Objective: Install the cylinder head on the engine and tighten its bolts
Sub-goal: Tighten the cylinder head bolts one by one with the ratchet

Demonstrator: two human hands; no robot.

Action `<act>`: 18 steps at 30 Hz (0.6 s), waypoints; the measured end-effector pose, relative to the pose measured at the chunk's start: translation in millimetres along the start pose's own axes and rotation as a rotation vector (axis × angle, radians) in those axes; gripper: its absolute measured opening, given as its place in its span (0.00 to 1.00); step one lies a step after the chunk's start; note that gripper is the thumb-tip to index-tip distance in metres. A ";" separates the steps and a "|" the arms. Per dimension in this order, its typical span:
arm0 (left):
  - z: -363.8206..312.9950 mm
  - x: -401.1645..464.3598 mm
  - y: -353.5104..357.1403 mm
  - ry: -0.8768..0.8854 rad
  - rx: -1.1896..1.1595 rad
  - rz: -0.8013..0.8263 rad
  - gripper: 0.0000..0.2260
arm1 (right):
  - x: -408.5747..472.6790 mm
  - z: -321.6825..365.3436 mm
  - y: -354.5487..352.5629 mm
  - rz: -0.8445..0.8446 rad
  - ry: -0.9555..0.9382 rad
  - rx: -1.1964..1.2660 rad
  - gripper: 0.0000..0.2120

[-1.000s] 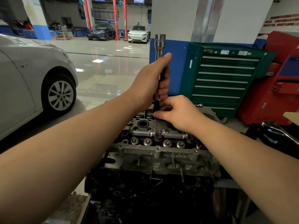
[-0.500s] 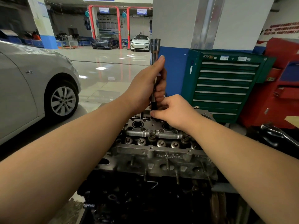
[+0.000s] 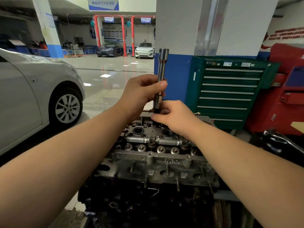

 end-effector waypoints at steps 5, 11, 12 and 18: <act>-2.2 -4.2 2.0 -0.035 -0.023 0.079 0.11 | -1.0 0.5 -1.7 0.006 -0.006 -0.002 0.06; -2.9 -6.8 -6.4 -0.005 0.023 -0.024 0.12 | 0.0 1.7 -0.3 -0.021 0.026 -0.117 0.09; -2.8 -6.1 -6.8 -0.009 0.041 -0.028 0.12 | -0.5 1.6 0.0 -0.005 0.027 -0.109 0.10; -1.2 -5.5 -5.8 -0.026 0.049 -0.004 0.11 | -3.0 2.6 0.9 0.021 0.011 -0.116 0.09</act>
Point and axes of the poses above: each hand's wrist, its own x-axis towards the middle knuckle, its own y-axis out of the palm, z = x × y, the point moved 6 cm from there along x, towards the middle knuckle, and after that the axes turned 4 degrees about z, right-handed, at the moved point
